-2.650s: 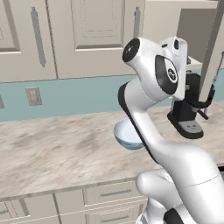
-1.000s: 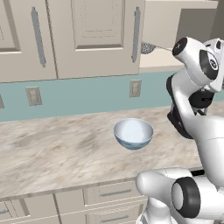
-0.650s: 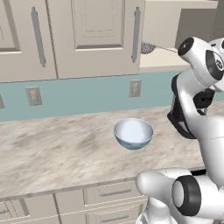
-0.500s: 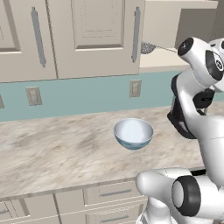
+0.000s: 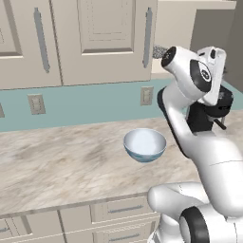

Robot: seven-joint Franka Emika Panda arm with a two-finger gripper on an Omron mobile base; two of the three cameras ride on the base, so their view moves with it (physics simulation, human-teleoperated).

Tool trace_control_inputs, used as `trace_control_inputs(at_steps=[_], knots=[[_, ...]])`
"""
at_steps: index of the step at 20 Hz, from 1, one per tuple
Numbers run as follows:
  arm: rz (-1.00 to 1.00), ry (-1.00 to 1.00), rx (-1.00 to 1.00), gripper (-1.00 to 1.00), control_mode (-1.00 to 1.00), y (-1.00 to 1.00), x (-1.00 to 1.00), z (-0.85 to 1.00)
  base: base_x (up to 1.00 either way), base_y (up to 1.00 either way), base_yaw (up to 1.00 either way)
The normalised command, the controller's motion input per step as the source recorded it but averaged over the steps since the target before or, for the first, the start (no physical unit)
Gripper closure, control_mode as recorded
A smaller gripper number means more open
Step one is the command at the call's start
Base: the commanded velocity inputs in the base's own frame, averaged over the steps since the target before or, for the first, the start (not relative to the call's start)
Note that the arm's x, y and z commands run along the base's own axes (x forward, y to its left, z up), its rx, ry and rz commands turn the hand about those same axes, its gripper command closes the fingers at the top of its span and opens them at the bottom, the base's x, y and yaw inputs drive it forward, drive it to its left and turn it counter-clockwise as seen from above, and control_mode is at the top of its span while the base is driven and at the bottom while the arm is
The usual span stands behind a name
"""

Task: Open the cabinet and setup a tea strainer by placing it in the bowl upright.

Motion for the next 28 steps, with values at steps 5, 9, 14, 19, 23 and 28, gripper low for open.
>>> trace_control_inputs(at_steps=[5,9,14,19,23,28], knots=[[-0.11,-0.14,0.53,-1.0,-1.0,0.61,0.04,-0.66,0.0,0.0,0.0],[-0.24,-0.38,0.64,-1.0,-1.0,0.37,0.28,-0.23,0.0,0.0,0.0],[-0.27,-0.51,0.51,-1.0,-1.0,0.46,0.18,-0.08,0.0,0.0,0.0],[-0.23,-0.57,0.41,-1.0,-1.0,0.29,0.01,0.1,0.0,0.0,0.0],[-0.04,-0.55,0.21,-1.0,-1.0,0.5,0.0,0.51,0.0,0.0,0.0],[0.08,-0.54,0.0,-1.0,-1.0,0.53,0.01,0.77,0.0,0.0,0.0]])
